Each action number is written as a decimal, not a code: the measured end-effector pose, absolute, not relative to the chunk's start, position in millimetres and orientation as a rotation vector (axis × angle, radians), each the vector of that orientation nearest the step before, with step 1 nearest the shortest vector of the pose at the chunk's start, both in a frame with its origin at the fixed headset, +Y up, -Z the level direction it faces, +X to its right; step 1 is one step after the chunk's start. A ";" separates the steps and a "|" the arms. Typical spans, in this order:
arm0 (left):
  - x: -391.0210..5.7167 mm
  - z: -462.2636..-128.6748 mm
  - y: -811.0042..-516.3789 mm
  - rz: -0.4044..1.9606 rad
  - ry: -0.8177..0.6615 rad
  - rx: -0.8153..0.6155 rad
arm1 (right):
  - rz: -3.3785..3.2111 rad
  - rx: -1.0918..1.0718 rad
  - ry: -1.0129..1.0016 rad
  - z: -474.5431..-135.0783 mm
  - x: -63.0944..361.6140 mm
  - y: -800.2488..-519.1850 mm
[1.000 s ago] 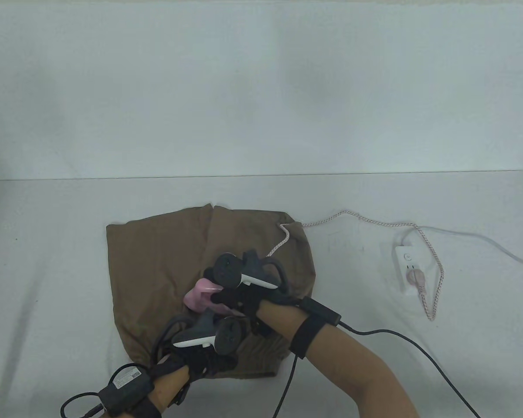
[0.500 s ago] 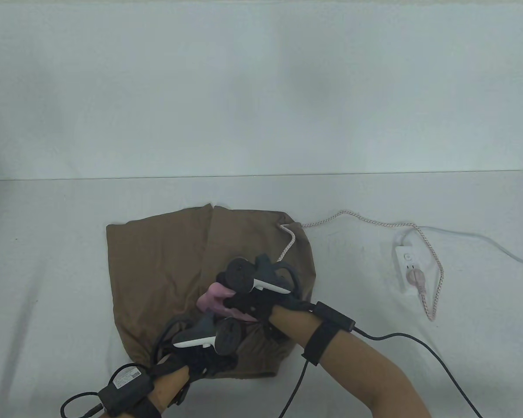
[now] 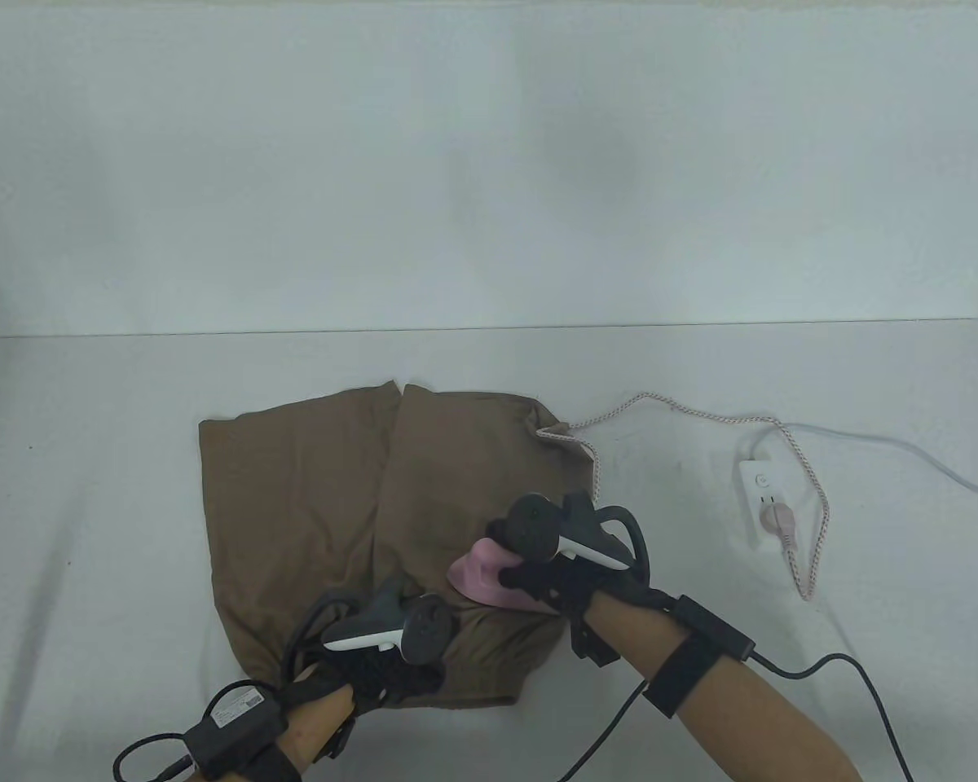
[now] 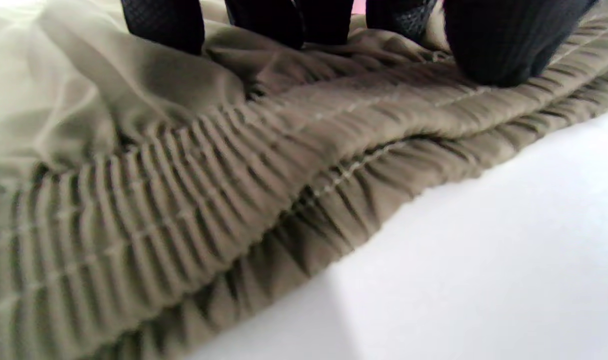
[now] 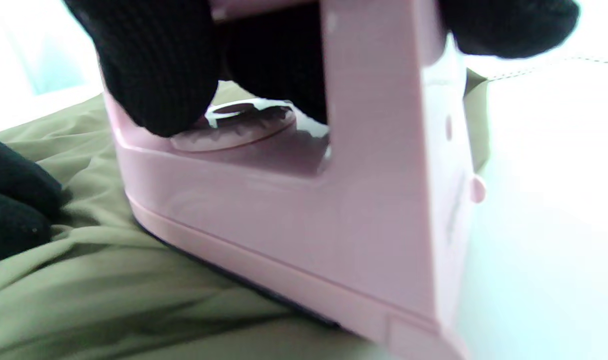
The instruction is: Iron shorts with electric iron on table
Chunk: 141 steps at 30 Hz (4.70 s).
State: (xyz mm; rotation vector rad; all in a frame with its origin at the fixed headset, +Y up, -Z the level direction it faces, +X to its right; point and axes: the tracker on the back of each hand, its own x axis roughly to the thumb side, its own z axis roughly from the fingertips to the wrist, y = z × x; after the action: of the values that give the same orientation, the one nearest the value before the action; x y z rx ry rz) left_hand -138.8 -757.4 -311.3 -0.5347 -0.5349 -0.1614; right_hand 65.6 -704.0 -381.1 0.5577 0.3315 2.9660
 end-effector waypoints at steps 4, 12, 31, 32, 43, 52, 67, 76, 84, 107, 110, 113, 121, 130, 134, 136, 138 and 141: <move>-139.1 -311.1 -757.4 -0.158 -0.533 -0.536 | 2.963 0.531 0.365 -378.2 80.9 -703.9; -140.5 -311.0 -758.4 -0.135 -0.531 -0.537 | 2.955 0.491 0.323 -383.0 96.3 -695.1; -89.8 -425.1 -749.9 0.221 -0.410 -0.483 | 2.894 0.480 -0.184 -467.8 74.7 -577.9; -80.4 -430.0 -755.0 0.233 -0.408 -0.514 | 2.888 0.462 -0.201 -470.2 77.2 -575.9; 2.6 -423.8 -778.6 0.053 -0.468 -0.613 | 2.906 0.394 -0.201 -476.2 109.8 -567.0; 28.1 -407.0 -753.3 0.040 -0.503 -0.536 | 2.909 0.379 -0.190 -470.3 116.0 -563.2; -170.2 -317.3 -685.8 -0.164 -0.366 -0.411 | 2.870 0.491 -0.185 -496.8 31.1 -565.0; -216.6 -301.5 -744.0 -0.167 -0.294 -0.585 | 2.854 0.596 -0.005 -524.0 -87.3 -626.7; -217.4 -301.6 -747.8 -0.154 -0.310 -0.569 | 2.863 0.671 0.092 -536.7 -157.8 -673.1; -218.5 -304.1 -746.9 -0.130 -0.300 -0.612 | 2.999 0.598 0.111 -564.6 -146.7 -697.4; -218.3 -304.0 -746.8 -0.132 -0.298 -0.612 | 3.023 0.562 0.108 -568.0 -129.4 -696.0; -217.6 -304.1 -746.5 -0.138 -0.296 -0.613 | 3.031 0.526 0.101 -570.6 -109.5 -696.1; -216.6 -305.0 -746.0 -0.147 -0.300 -0.621 | 3.033 0.407 0.092 -572.2 -56.7 -697.4; -215.8 -305.7 -746.0 -0.149 -0.300 -0.624 | 3.035 0.390 0.073 -570.6 -46.6 -697.8; -215.5 -305.9 -746.1 -0.149 -0.301 -0.624 | 3.022 0.432 0.078 -568.6 -60.4 -698.5; -215.4 -306.0 -746.1 -0.150 -0.301 -0.624 | 3.015 0.463 0.073 -566.5 -70.2 -699.0; -215.5 -306.1 -746.2 -0.150 -0.301 -0.624 | 2.993 0.508 0.078 -562.3 -85.1 -700.8; -215.5 -306.2 -746.3 -0.149 -0.301 -0.624 | 2.968 0.558 0.086 -556.1 -103.4 -702.6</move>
State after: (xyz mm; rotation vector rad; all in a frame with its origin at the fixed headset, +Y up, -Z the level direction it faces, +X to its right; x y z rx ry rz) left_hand -215.5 -746.3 -306.2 -0.6243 -0.3011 -0.1491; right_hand -103.4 -702.6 -556.1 0.5576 0.0859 2.9679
